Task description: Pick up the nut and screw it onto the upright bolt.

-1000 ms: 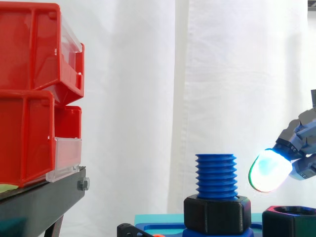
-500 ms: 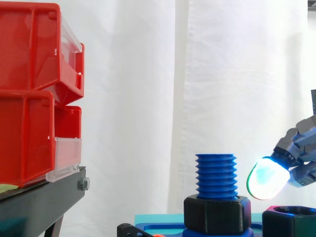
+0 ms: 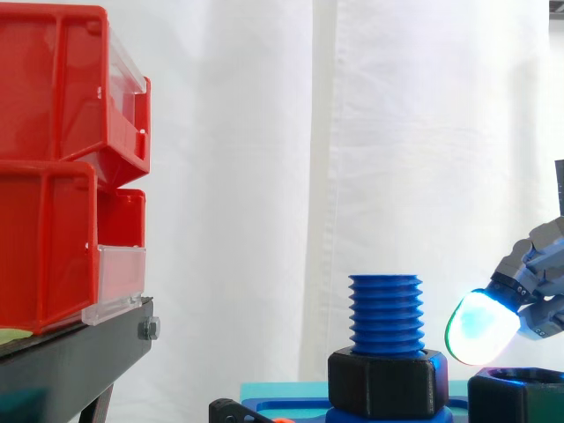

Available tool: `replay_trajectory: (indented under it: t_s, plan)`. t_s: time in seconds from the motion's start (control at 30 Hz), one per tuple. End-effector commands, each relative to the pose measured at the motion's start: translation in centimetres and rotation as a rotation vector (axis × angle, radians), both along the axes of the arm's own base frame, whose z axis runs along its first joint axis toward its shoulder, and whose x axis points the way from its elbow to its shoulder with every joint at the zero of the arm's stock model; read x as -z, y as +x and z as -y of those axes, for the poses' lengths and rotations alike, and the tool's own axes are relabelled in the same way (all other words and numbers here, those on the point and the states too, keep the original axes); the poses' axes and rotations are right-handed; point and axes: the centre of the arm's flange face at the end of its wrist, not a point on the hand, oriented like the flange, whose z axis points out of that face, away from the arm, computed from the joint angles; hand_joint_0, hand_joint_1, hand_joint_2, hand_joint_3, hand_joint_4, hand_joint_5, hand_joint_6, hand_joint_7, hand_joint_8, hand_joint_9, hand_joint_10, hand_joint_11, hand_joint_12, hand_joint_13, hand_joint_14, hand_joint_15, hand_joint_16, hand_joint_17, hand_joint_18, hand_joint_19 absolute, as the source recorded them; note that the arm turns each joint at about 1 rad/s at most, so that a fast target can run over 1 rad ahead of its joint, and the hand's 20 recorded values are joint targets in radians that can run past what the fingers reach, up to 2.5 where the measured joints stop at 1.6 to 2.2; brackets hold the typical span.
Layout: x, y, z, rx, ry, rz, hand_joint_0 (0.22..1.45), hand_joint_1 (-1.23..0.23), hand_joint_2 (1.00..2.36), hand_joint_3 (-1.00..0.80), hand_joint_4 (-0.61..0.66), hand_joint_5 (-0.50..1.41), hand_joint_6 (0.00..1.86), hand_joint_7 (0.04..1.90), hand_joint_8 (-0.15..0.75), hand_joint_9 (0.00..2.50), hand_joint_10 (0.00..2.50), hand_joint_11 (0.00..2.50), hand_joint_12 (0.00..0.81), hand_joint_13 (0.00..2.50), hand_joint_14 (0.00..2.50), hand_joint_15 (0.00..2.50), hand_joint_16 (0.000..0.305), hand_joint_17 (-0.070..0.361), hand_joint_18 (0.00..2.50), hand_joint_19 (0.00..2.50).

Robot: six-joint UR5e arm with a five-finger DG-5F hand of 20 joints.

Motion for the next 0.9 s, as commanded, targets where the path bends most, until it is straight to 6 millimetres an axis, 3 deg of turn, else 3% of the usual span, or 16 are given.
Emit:
replay_trajectory:
  t_s: [0.0, 0.17, 0.63, 0.73, 0.87]
  plan:
    - [0.0, 0.0, 0.0, 0.001, 0.0, 0.0, 0.4, -0.76, 1.0, -0.5, 0.2, -0.3, 0.5, 0.64, 0.299, 0.0, 0.0, 0.0, 0.443, 0.05, 0.0, 0.0, 0.06, 0.134, 0.0, 0.0]
    - [1.1, 0.1, 0.0, 0.001, 0.0, -0.01, 0.4, -0.76, 1.0, -0.5, 0.2, -0.3, 0.5, 0.64, 0.3, 0.0, 0.0, 0.0, 0.442, 0.06, 0.0, 0.0, 0.06, 0.134, 0.0, 0.0]
    - [1.1, 0.0, 0.3, 0.005, 0.02, -0.001, 0.41, -0.76, 1.0, -0.5, 0.21, -0.3, 0.5, 0.64, 0.302, 0.0, 0.0, 0.0, 0.44, 0.07, 0.0, 0.0, 0.059, 0.133, 0.0, 0.0]
    - [1.2, 0.0, 0.4, 0.006, 0.021, -0.002, 0.41, -0.84, 1.0, -0.5, 0.24, -0.29, 0.5, 0.6, 0.326, 0.08, 0.0, 0.0, 0.452, 0.2, 0.0, 0.0, 0.06, 0.134, 0.08, 0.0]
    - [1.2, 0.1, 0.5, -0.003, 0.02, -0.003, 0.42, -0.84, 1.0, -0.5, 0.24, -0.29, 0.5, 0.6, 0.325, 0.1, 0.0, 0.0, 0.447, 0.22, 0.0, 0.0, 0.058, 0.13, 0.1, 0.0]
